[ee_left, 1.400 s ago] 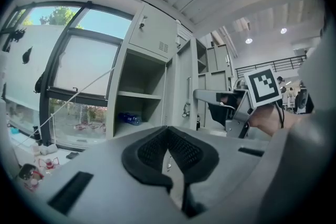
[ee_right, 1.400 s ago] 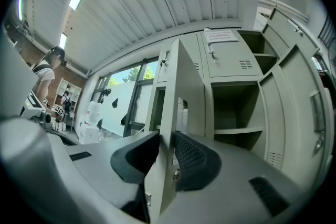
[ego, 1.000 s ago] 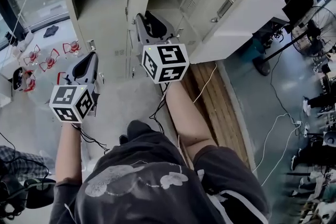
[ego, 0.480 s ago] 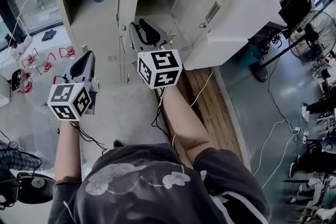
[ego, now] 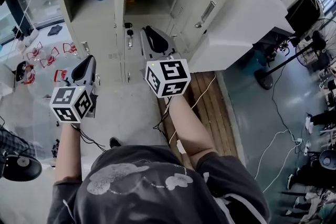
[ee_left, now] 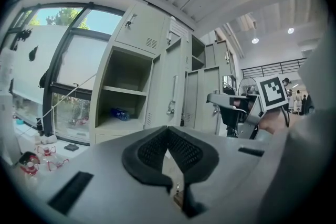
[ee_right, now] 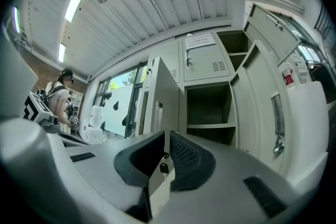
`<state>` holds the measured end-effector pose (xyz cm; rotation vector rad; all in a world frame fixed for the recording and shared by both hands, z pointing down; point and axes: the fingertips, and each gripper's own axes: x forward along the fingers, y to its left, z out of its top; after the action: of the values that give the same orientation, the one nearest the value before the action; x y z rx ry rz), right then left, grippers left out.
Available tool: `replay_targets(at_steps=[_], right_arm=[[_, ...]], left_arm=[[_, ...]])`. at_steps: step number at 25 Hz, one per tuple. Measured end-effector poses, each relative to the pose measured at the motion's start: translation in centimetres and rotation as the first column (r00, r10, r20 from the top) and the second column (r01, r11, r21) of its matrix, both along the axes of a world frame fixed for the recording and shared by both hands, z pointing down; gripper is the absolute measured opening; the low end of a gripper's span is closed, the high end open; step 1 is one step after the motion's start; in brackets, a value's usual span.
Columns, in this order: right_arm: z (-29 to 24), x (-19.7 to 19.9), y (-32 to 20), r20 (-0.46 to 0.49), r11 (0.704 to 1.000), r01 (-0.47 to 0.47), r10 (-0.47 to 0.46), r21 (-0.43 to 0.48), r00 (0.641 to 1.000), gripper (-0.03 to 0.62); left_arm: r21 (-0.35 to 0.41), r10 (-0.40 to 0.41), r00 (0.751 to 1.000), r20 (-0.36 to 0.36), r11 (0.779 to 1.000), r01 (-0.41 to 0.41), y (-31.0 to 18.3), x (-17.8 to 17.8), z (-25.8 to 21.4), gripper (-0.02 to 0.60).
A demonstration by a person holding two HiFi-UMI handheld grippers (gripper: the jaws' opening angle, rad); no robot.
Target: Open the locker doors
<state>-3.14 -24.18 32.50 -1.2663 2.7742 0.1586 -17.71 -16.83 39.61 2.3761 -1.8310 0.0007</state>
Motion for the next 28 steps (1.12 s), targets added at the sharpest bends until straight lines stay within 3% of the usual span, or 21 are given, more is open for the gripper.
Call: replay_targets(at_steps=[12,28], right_arm=[[3.9,6.5,2.5,-0.109,0.997,-0.005,-0.004,-0.083,0.994,0.029],[7.5,15.5,9.0,-0.156,0.990,-0.044,0.023,-0.131,0.987,0.029]], left_arm=[[-0.027,-0.017,1.000,0.016,0.999,0.017,2.7,4.9,1.1,0.009],[-0.048,-0.006,1.000,-0.007,0.999,0.006,9.5,11.8,3.4,0.009]])
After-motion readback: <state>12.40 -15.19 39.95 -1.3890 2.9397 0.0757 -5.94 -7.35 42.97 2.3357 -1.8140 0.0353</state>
